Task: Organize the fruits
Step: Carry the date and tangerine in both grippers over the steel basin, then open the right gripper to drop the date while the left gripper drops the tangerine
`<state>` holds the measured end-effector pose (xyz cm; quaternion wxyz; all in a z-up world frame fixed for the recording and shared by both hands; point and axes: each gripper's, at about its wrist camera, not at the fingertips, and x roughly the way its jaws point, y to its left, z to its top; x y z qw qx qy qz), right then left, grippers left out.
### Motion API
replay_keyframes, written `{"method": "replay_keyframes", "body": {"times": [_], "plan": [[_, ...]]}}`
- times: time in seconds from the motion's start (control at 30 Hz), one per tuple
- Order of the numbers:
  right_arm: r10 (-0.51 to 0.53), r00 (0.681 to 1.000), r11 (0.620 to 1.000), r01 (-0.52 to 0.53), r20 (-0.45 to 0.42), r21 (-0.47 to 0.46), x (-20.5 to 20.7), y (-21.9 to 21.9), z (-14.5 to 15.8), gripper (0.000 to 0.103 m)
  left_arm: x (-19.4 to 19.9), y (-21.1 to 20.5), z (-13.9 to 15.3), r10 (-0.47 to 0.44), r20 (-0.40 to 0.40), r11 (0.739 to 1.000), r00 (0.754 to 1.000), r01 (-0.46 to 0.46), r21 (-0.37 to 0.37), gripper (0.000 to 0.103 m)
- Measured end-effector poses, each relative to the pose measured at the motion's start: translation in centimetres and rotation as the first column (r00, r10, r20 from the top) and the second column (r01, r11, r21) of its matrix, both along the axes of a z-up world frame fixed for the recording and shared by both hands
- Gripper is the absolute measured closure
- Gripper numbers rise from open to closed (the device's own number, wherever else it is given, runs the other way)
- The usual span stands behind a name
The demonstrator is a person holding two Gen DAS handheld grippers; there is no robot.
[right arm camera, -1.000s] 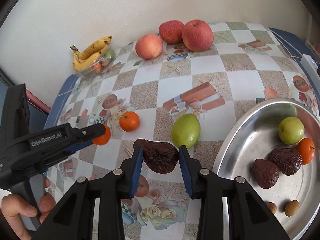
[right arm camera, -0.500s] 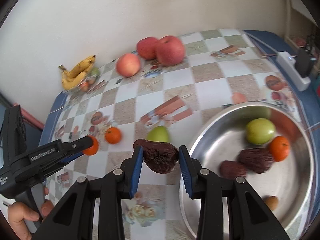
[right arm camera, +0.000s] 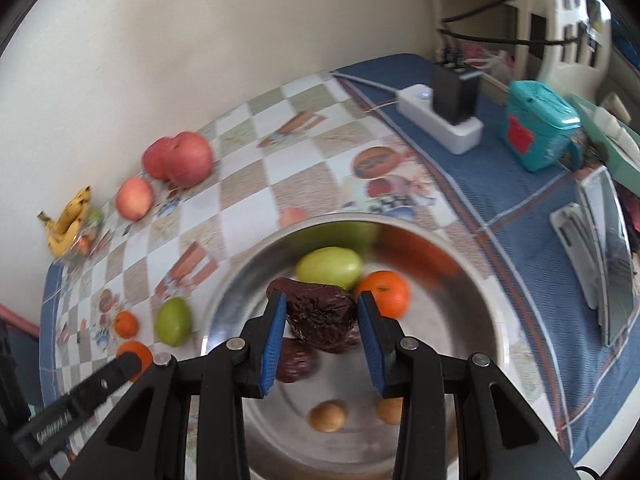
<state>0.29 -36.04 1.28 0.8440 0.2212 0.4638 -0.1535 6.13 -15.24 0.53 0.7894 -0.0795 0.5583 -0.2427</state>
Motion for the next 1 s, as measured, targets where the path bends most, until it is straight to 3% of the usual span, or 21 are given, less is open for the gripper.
{"method": "replay_keyframes", "body": {"times": [0.2, 0.6, 0.67, 0.83, 0.93, 0.97, 1.0], "plan": [[-0.056, 0.998, 0.998, 0.056, -0.007, -0.007, -1.0, -1.6, 0.0, 0.065, -1.6, -3.1, -0.6, -0.097, 0.006, 0.995, 0.995, 0.097, 0.022, 0.065], [-0.064, 0.997, 0.998, 0.063, -0.042, -0.018, -1.0, -1.5, -0.8, 0.064, -1.8, -3.7, -1.3, -0.117, -0.001, 0.992, 0.993, 0.117, 0.044, 0.063], [-0.063, 0.997, 0.998, 0.062, -0.045, -0.022, -1.0, -1.4, -0.9, 0.064, -1.8, -3.9, -1.3, -0.122, 0.0, 0.991, 0.993, 0.122, 0.046, 0.053], [-0.055, 0.997, 0.998, 0.054, -0.05, -0.03, -0.9, -1.3, -0.8, 0.064, -1.9, -3.9, -1.3, -0.122, 0.007, 0.991, 0.992, 0.122, 0.057, 0.05], [-0.051, 0.997, 0.998, 0.05, -0.053, -0.036, -0.8, -1.2, -0.8, 0.063, -1.7, -3.7, -1.4, -0.109, 0.008, 0.992, 0.994, 0.108, 0.068, 0.036], [-0.049, 0.997, 0.998, 0.047, -0.055, -0.038, -0.7, -1.2, -0.8, 0.062, -1.6, -3.5, -1.4, -0.099, 0.009, 0.992, 0.995, 0.098, 0.077, 0.032], [-0.046, 0.997, 0.998, 0.044, -0.057, -0.04, -0.7, -1.1, -0.9, 0.054, -1.5, -3.4, -1.5, -0.09, 0.012, 0.992, 0.996, 0.089, 0.091, 0.03]]}}
